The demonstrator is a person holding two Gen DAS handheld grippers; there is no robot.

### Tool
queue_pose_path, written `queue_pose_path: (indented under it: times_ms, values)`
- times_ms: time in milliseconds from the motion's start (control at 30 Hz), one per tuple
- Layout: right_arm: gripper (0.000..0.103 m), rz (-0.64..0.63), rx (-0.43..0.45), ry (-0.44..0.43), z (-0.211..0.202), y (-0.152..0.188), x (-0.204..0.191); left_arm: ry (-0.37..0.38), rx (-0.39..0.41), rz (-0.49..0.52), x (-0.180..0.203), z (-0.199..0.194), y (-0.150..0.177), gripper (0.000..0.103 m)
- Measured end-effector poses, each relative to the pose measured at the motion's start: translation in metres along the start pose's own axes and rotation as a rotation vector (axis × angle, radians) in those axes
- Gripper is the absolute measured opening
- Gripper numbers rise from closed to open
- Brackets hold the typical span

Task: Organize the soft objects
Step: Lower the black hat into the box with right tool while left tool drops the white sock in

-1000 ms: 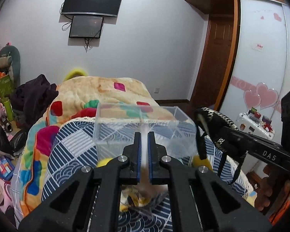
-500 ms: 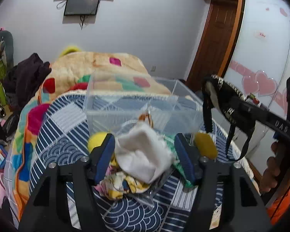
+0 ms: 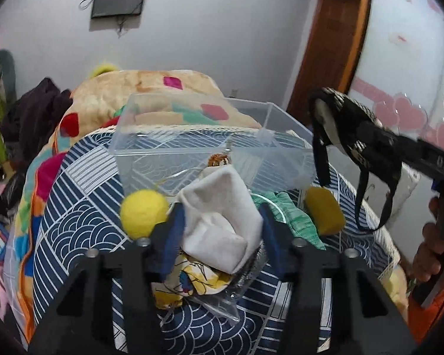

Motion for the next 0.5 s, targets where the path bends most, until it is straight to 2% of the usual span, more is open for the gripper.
queue_pose_path:
  times_ms: [67, 133, 500]
  values:
    - [0.015, -0.005, 0.0, 0.002, 0.0, 0.0, -0.001, -0.009, 0.0, 0.018, 0.002, 0.001, 0.0, 0.023]
    - [0.015, -0.012, 0.001, 0.0, 0.0, -0.001, -0.002, -0.002, 0.008, 0.015, 0.002, -0.002, -0.001, 0.016]
    - [0.015, -0.03, 0.052, -0.002, -0.001, -0.029, 0.0, -0.013, 0.163, 0.018, -0.002, -0.048, -0.04, 0.013]
Point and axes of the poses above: each gripper's, at about its wrist camera, not at the fingertips, and z roughly the way its jaws point, x to its right, y to its underside, the point moved 1 cm from there along z, roughly the way its jaws point, and after that the axes turned 3 degrees about -y, right-handed, at the moved point
